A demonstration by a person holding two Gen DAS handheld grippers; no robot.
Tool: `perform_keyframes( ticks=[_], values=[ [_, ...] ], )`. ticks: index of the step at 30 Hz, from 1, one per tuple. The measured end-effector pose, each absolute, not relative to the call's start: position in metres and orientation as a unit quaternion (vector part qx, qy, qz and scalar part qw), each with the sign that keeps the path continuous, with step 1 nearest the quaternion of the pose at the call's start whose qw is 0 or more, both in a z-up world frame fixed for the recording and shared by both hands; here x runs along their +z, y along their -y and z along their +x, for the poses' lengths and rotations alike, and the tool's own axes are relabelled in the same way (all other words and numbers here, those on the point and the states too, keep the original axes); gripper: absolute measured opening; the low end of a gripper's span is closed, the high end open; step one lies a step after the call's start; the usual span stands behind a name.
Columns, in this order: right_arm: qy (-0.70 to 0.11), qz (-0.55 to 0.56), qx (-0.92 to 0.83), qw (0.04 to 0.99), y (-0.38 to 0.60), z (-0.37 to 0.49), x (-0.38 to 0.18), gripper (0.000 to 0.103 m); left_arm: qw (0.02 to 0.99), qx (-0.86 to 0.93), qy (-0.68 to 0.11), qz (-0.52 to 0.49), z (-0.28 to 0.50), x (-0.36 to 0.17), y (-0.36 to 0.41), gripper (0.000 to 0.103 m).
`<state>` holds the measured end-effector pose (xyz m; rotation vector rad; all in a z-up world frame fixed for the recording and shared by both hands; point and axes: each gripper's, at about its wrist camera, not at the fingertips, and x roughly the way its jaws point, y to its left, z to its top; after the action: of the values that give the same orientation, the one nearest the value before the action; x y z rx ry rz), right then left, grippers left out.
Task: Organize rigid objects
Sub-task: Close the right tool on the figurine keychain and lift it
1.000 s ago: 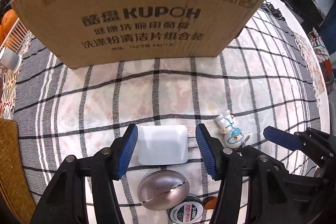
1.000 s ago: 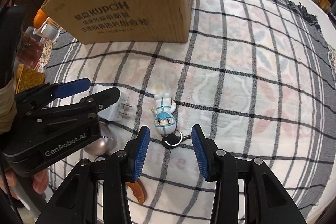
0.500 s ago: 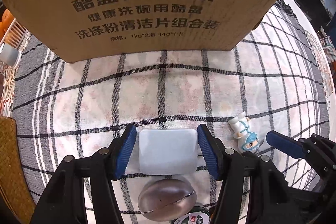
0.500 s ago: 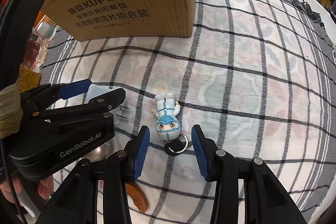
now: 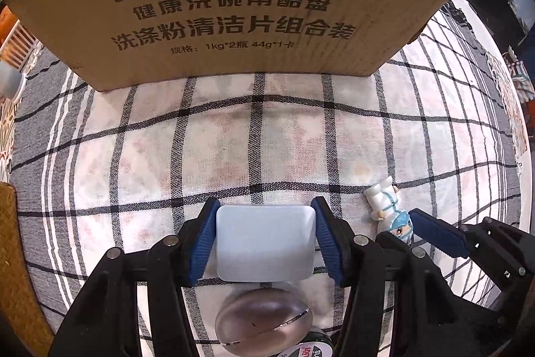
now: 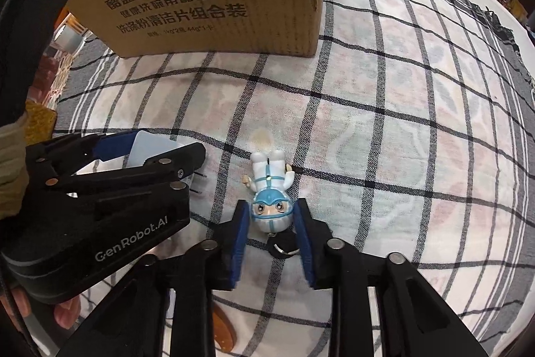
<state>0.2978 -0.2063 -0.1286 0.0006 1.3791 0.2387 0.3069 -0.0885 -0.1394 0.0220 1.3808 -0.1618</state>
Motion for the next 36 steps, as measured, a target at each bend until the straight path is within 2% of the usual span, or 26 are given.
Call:
perform_keyframes(
  ticks=[11,36],
  values=[
    [-0.619,0.007,0.091,0.78,0.219,0.292,-0.113,0.028,0.778,-0.08,-0.622,0.034,0.296,-0.122,0.081,0.055],
    [-0.55,0.024,0.097,0.829,0.211,0.293,-0.046,0.028,0.831,-0.102,-0.547,0.019,0.287,-0.043,0.046,0.055]
  ],
)
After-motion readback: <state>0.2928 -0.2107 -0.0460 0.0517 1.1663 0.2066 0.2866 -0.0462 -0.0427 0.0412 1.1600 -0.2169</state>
